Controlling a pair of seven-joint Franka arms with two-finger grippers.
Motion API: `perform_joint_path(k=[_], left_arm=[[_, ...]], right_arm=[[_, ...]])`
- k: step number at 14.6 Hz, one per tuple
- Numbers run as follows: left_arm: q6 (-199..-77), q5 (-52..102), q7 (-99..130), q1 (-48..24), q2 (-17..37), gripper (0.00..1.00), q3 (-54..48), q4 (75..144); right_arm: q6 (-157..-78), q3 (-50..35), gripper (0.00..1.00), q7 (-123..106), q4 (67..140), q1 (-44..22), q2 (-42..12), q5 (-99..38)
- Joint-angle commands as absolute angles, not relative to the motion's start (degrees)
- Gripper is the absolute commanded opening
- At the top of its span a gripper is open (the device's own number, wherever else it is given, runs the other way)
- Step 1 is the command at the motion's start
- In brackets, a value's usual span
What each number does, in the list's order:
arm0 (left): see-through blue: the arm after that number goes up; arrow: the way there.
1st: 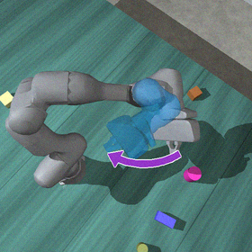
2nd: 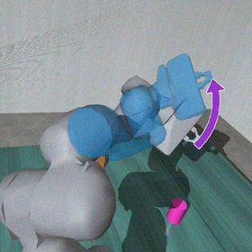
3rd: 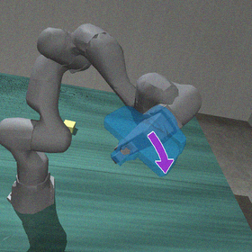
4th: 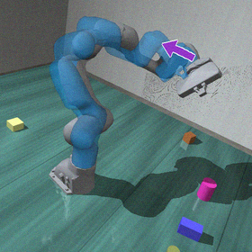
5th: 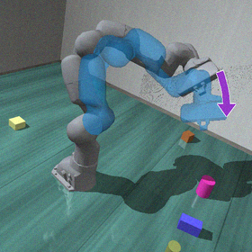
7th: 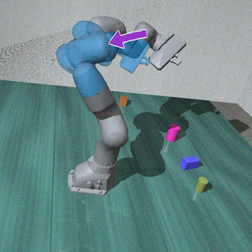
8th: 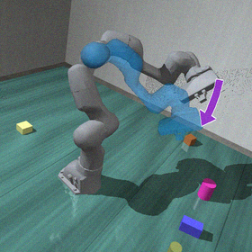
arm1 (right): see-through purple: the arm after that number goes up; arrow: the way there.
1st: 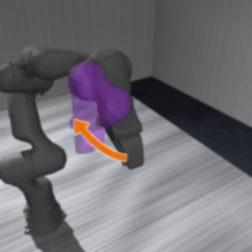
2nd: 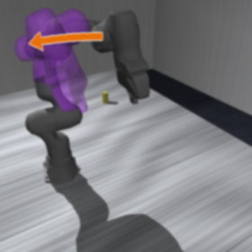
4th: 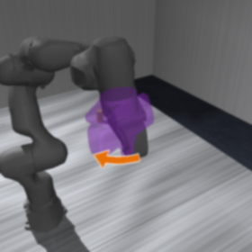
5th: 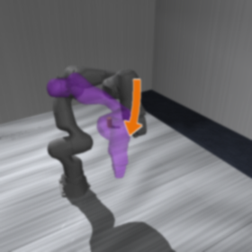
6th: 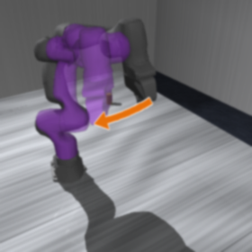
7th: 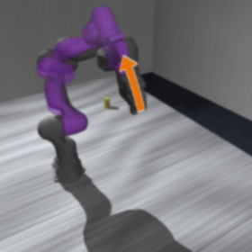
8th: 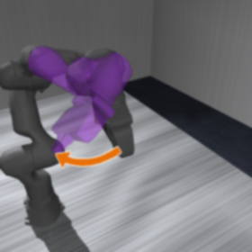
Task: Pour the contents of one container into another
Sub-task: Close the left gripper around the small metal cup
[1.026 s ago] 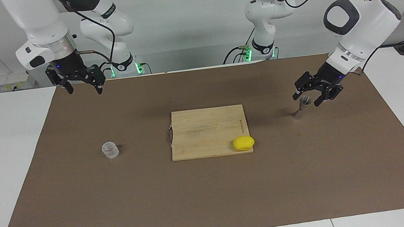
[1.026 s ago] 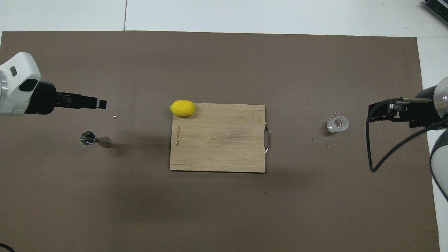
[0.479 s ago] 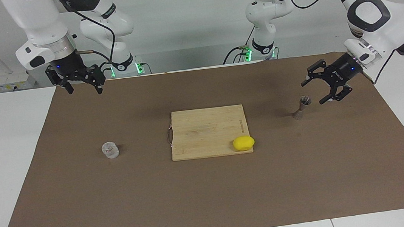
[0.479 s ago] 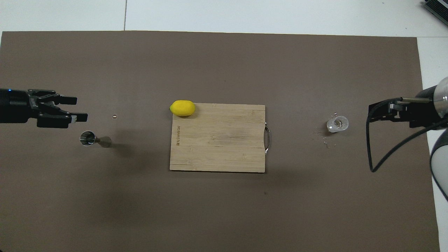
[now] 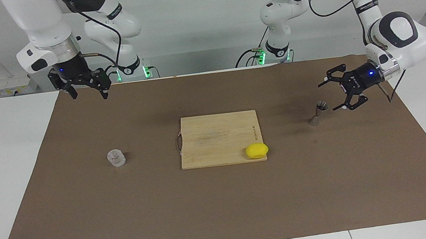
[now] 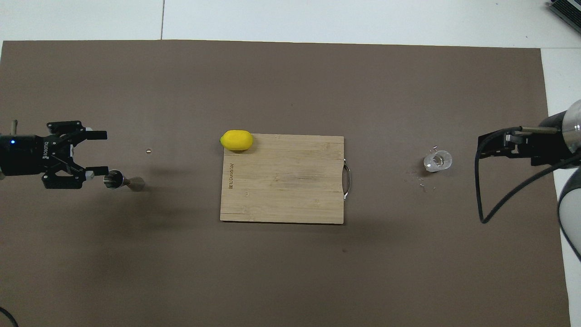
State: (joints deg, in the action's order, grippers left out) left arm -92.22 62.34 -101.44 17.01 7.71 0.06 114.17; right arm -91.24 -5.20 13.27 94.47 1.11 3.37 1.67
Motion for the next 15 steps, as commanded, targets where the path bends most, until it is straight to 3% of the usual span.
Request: perform_joint_path(k=[1, 7, 10, 15], left_arm=[[-88.51, 65.21, -113.43, 20.11, 11.51, 1.00, -0.35, 114.78], [-83.32, 66.53, -131.73, 26.01, 14.23, 1.00, -0.26, 117.77], [-81.57, 67.23, -134.30, 28.47, 19.94, 1.00, -0.26, 118.30], [-83.05, 67.32, -138.95, 26.46, 19.78, 1.00, -0.26, 120.94]], right_arm=[[-91.05, -5.54, 1.00, 12.48, 95.45, 1.85, 4.57, 1.23], [-91.05, -5.45, 1.00, 12.48, 95.45, 1.85, 4.57, 1.23], [-90.97, -5.45, 1.00, 12.48, 95.45, 1.85, 4.57, 1.23], [-91.05, -5.45, 1.00, 12.48, 95.45, 1.85, 4.57, 1.23]])
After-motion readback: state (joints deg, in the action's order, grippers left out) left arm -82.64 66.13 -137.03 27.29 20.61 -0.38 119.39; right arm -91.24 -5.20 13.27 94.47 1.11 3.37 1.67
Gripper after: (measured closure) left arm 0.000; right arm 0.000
